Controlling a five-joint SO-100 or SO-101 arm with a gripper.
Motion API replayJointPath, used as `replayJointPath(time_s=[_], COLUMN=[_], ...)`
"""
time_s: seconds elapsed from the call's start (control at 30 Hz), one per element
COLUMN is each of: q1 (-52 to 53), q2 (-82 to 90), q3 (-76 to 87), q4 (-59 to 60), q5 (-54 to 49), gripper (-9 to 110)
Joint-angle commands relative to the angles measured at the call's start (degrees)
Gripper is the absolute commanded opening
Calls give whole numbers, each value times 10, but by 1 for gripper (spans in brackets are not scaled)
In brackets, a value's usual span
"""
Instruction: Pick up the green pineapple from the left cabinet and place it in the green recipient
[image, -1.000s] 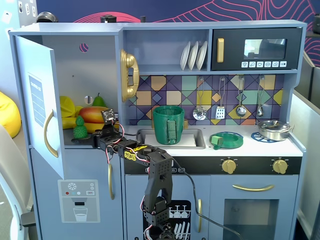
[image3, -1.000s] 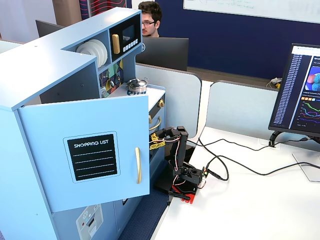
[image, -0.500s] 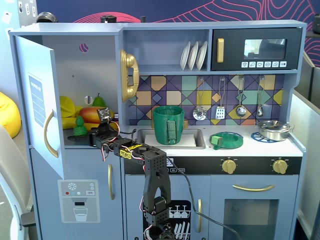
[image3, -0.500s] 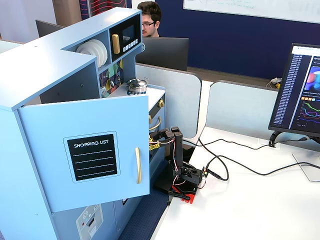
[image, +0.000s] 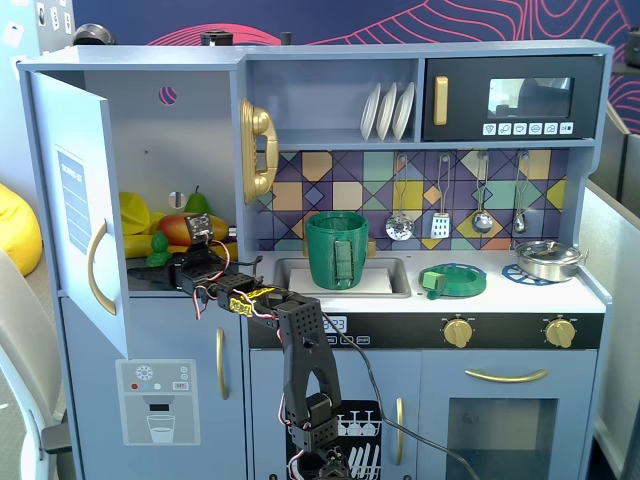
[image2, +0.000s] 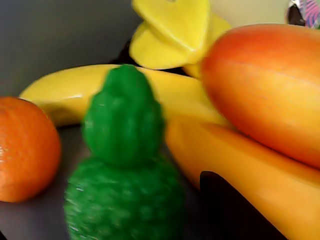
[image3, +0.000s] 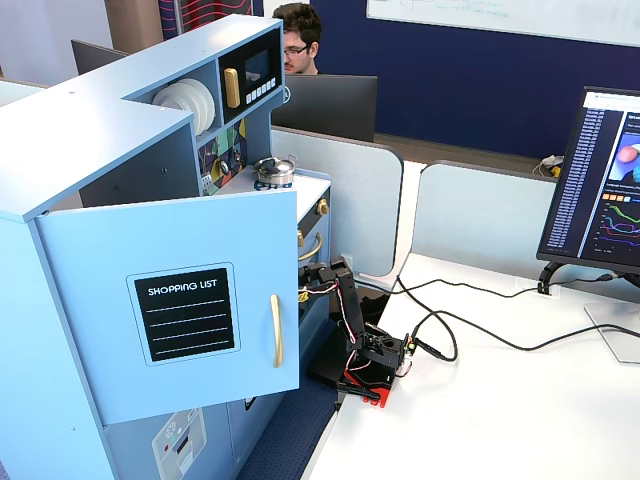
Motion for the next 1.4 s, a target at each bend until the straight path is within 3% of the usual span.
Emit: replayJointPath(time_s=[0.0, 0.07, 0.3, 0.47, 0.67, 0.8, 1.07, 1.37], q1=[-10, -12, -22, -27, -34, -18, -11, 145], q2=[3, 3, 7, 43, 195, 361, 673, 773], q3=[-54, -54, -48, -19, 111, 244, 386, 286], q4=[9, 9, 3, 1, 7, 52, 197, 362], q5=[13, 18, 10, 15, -148, -171, -151, -87], gripper=[45, 40, 0, 0, 0, 0, 0, 0])
